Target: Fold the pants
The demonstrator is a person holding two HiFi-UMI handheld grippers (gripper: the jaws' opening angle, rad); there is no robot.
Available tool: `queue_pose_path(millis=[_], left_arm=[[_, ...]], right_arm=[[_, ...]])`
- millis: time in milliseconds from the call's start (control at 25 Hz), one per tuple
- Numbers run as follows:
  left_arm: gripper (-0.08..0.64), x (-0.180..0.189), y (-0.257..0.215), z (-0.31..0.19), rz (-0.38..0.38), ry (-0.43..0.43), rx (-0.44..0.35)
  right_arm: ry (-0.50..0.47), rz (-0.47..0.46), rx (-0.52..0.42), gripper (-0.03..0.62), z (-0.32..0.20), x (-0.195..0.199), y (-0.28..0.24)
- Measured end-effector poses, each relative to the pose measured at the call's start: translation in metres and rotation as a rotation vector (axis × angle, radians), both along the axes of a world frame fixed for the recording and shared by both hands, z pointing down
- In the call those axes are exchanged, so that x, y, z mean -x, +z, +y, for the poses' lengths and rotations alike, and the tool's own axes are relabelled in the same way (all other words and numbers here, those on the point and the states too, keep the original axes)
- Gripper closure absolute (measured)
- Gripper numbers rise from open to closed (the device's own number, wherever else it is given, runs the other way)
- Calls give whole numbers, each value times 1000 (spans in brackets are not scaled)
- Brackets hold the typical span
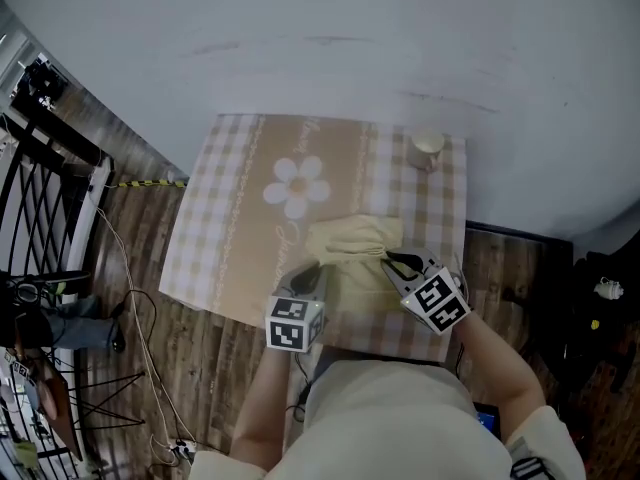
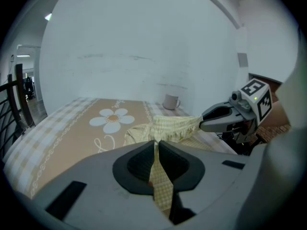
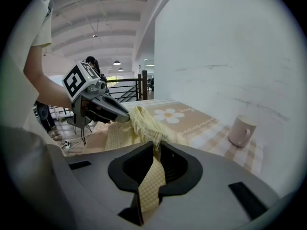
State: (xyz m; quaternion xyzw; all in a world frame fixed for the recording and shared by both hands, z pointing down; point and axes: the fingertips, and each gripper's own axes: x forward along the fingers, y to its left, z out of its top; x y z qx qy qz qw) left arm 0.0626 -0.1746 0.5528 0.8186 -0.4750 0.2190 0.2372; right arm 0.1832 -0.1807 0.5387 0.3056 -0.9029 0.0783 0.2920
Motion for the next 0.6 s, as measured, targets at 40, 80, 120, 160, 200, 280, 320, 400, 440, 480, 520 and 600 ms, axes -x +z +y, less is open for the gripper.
queue_pose_path(millis=[40,80,120,160,200,280,320,400,440,480,520,600], left_arm=[[532,1,4,6,-3,-7,9],[532,2,8,12,-5,-12,18],[532,2,12,18,-5,-18,27],[532,2,14,22,-4,-25,33],[532,2,15,26,-3,-31,35],[532,1,16,34,-5,-37,38],[532,0,18,37,-9,-38,42],[532,1,22,45,-11,-42,54],[532,1,25,49,-11,-45,62],[532,1,28,52,-10,-49,70],[532,1,32,54,-9,-54,78],[532,2,36,58,-1,-66,85]], right_arm=[[-3,1,10,555,6,0,3],[-4,-1,19,555,12,1,6],[-2,-4,28,555,18,1,9],[0,-8,38,555,23,0,12],[2,-12,50,555,28,0,16],[8,-18,73,555,37,-1,24],[12,-23,87,555,41,-2,26],[26,-37,121,555,50,-2,32],[33,-41,137,555,53,-2,36],[38,-43,152,555,57,-2,40],[38,-43,166,554,59,-2,44],[30,-44,191,540,65,0,50]])
